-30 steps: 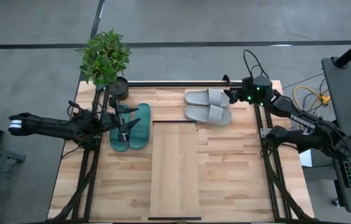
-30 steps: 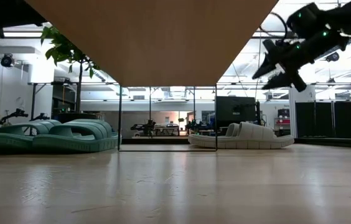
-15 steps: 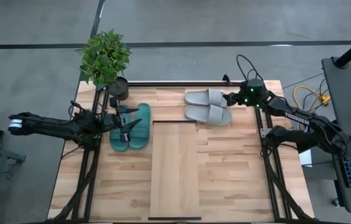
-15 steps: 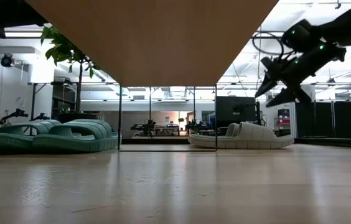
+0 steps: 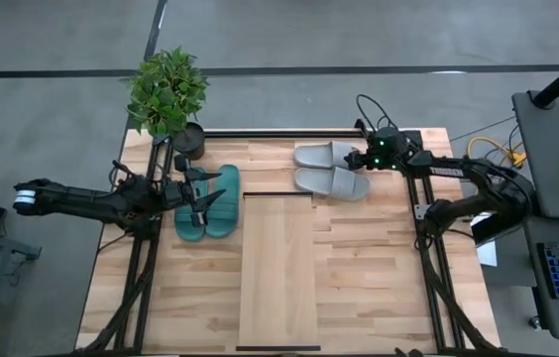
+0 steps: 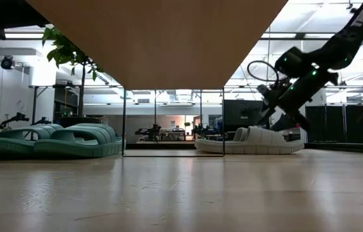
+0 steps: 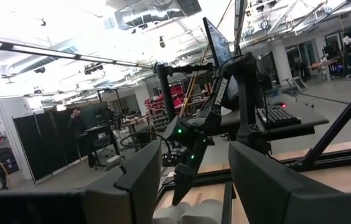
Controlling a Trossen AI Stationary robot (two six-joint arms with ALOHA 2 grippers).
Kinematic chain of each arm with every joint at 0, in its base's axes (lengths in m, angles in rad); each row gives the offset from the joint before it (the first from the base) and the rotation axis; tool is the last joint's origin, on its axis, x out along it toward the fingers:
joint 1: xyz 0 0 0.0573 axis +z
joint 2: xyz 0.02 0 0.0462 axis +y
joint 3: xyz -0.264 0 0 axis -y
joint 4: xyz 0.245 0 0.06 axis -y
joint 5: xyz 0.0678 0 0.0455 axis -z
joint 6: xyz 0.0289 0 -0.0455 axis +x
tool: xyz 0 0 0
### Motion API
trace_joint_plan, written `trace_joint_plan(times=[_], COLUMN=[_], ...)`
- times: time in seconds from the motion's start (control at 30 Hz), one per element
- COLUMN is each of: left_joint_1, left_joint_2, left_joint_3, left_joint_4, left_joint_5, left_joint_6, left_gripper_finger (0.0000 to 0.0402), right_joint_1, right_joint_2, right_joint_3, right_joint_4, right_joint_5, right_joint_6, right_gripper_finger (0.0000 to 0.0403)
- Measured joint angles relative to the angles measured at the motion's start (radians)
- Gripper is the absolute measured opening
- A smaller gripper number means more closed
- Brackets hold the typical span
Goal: Pick and place slides into the shelf
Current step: Put the top gray slipper on the shelf
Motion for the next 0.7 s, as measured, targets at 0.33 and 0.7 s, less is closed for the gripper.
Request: trace_joint_plan(times=[0.33, 0.7], left_joint_1=[0.000, 0.000], left_joint_2=[0.008, 0.024], left_joint_3=[0.000, -0.001], left_joint_4=[-0.002, 0.000], left_joint_5=[0.000, 0.000], left_joint_6=[0.000, 0.000], left_gripper_finger=[0.0173, 0.0173], right_joint_1=[0.000, 0.000], right_joint_2=[0.157, 0.182], right_joint_3=[0.000, 0.001], right_joint_4=[0.203, 0.243], right_joint_5=[-0.073, -0.074], right_joint_6=[0.045, 0.043], right_gripper_finger=[0.0233, 0.0220])
